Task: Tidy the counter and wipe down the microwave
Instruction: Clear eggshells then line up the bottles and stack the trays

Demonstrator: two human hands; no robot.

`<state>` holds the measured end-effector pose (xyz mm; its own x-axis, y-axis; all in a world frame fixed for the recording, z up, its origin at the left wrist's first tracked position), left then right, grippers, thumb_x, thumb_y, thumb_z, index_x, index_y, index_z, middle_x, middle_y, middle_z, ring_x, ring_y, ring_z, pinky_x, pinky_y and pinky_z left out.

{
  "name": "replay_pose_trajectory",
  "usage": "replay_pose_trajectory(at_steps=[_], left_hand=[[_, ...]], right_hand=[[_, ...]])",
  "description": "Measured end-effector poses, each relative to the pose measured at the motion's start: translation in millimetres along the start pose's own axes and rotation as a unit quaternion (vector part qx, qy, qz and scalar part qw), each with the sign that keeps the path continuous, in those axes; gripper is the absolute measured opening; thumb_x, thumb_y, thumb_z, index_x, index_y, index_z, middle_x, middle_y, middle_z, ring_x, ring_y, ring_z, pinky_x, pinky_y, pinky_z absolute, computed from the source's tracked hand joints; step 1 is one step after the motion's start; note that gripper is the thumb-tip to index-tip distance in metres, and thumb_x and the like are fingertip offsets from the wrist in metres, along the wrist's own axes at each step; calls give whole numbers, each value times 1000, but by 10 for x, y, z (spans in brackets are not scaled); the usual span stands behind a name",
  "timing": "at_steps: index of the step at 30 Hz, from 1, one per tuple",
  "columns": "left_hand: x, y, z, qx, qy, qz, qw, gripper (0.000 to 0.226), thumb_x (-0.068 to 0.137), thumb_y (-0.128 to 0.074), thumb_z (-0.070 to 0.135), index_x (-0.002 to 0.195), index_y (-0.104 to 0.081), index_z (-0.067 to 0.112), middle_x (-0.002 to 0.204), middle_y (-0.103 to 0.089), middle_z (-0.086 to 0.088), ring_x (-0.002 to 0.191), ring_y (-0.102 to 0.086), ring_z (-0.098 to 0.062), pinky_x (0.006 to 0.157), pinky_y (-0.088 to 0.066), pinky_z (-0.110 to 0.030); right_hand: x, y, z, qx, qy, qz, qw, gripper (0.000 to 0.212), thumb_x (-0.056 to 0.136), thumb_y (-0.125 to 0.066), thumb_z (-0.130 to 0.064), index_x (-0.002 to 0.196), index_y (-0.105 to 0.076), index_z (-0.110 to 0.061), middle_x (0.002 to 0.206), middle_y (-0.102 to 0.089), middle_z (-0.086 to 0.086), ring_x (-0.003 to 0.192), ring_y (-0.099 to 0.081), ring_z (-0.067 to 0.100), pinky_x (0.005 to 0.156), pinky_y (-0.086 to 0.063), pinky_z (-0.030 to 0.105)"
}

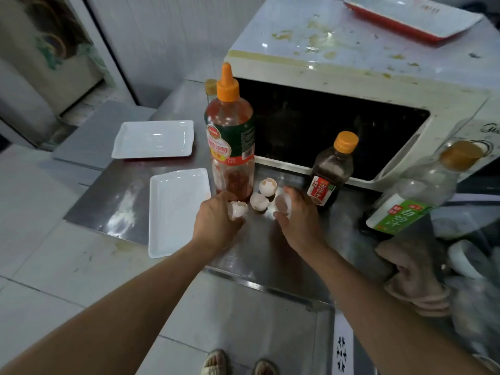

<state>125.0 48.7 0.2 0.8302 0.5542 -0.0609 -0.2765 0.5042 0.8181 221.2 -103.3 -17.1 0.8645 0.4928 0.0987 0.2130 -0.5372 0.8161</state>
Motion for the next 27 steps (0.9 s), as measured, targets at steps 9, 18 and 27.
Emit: replay_pose_trajectory(at_steps=[9,18,27], left_hand=[[92,34,-112,-23,-14,1,1000,33,77,-72,23,108,-62,17,108,-68,-4,95,-62,-25,78,-49,-27],[112,24,-190,-38,-11,-9,999,33,80,-68,19,112,-62,19,112,-67,-4,99,-62,-25,84,-53,-36],[108,-40,-90,-29,-13,-26,999,33,80,-68,19,112,-62,18,114,-65,-4,102,-60,-25,86,-52,-36]], right_hand=[[292,-421,-225,-51,36,-7,998,51,80,-72,-26,125,-53,-13,134,-50,5,124,-44,23,102,-39,32],[249,-578,-168,-64,18,-24,997,32,88,-61,-17,119,-53,-12,132,-44,6,115,-50,20,86,-43,25],[74,-407,7,-41,-8,-3,999,43,86,-62,-19,126,-52,-11,123,-53,8,115,-50,24,88,-43,30]])
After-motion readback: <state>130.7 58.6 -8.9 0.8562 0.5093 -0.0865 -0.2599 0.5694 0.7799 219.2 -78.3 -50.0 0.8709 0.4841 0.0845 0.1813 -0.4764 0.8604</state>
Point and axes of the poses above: each hand's wrist, its own x-axis towards the middle knuckle, its own y-axis out of the back of the hand, z = x × y, the point moved 9 cm from there along x, towards the middle knuckle
